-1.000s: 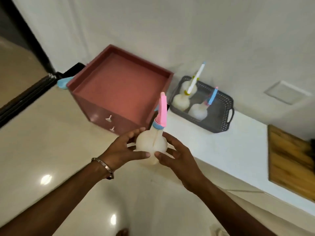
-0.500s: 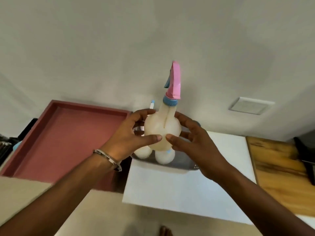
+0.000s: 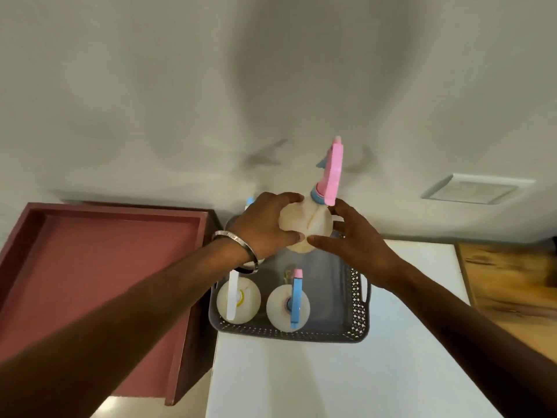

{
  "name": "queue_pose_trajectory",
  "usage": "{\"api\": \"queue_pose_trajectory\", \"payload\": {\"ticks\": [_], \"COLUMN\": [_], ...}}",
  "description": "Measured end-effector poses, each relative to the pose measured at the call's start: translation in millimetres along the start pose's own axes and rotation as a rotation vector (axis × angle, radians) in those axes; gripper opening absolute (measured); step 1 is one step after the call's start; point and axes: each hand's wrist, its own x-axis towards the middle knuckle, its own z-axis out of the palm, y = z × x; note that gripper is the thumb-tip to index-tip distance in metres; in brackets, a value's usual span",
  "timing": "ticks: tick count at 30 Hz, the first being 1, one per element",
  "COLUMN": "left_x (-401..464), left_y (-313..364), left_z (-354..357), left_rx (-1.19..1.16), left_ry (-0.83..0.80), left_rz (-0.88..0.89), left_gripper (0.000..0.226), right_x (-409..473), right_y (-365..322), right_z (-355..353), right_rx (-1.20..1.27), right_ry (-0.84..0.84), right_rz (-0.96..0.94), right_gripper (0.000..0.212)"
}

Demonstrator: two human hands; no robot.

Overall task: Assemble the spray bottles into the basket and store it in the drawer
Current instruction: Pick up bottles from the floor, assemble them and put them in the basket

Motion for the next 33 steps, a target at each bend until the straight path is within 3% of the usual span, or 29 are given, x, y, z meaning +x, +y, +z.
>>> {"api": "queue_pose_trajectory", "payload": {"ticks": [4,11,19,25,33], "left_x": [16,29,41,44,41], "left_y": [-22,-54,-70,-67,-62], "left_z": [20,42,54,58,60], "left_rx": [0.067,0.17,0.135,0.111,0.093], "left_ry": [-0.096,-0.403,-0.425,-0.437,-0.434], "left_rz": [-0.031,-0.115,-0.221,-0.295,-0.311], "left_gripper": [0.06,0.055,0.033,0.048,0.052], "right_x": [14,33,52,56,56], "right_y": [41,92,110,119,124], "right_z": [21,44,64,72,73], "right_rx": [-0.037,-0.177,-0.312,-0.35,-0.335], "right_ry": [0.012,0.005,0.012,0.014,0.007], "right_rz": [0.001,0.051,-0.032,-0.067,-0.068], "right_gripper": [0.067,0.073,0.061,0.062,0.064]}}
